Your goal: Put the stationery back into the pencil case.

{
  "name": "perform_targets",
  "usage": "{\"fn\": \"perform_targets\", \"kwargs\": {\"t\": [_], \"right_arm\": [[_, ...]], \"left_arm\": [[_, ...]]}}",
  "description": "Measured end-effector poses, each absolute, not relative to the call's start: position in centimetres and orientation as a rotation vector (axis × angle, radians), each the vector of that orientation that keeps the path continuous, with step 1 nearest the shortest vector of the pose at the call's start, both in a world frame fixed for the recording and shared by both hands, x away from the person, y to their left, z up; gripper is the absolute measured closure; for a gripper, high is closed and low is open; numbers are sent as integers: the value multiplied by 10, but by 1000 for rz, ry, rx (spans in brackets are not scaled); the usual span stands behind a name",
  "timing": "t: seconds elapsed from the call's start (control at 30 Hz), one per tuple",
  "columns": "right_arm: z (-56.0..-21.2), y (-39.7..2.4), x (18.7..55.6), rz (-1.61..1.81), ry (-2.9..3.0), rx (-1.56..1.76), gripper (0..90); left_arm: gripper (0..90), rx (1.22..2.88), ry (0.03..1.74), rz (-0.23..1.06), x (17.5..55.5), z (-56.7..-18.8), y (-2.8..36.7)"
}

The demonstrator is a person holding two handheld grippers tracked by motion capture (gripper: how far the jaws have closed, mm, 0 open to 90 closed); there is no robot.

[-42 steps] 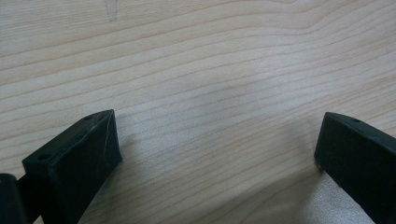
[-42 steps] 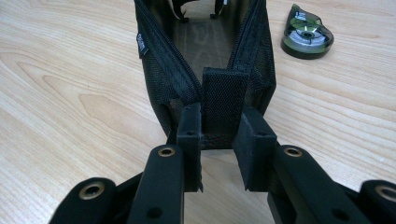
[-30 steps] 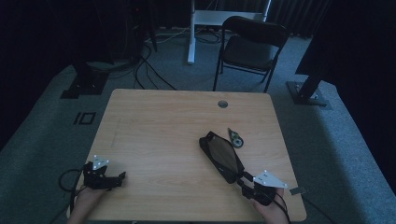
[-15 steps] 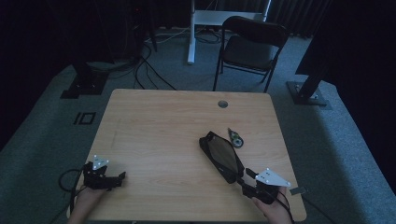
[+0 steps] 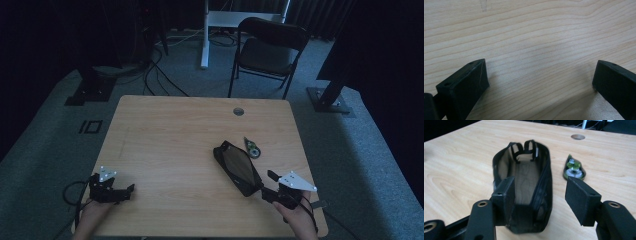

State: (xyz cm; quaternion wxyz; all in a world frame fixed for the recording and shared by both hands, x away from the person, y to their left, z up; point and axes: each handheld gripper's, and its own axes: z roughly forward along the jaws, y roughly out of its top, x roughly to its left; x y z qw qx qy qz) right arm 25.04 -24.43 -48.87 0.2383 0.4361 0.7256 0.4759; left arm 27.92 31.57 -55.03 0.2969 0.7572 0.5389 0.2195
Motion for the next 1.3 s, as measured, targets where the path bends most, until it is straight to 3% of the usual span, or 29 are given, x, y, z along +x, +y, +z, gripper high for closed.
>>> {"fn": "perform_targets", "kwargs": {"t": [0.5, 1.3], "right_arm": [[-480, -253, 290, 1273, 1945, 1222, 383], [-507, -261, 361, 1188, 1939, 1361, 323]], "left_arm": [[2, 2013, 1433, 584, 279, -550, 316], [2, 2011, 1435, 582, 279, -550, 316]]}}
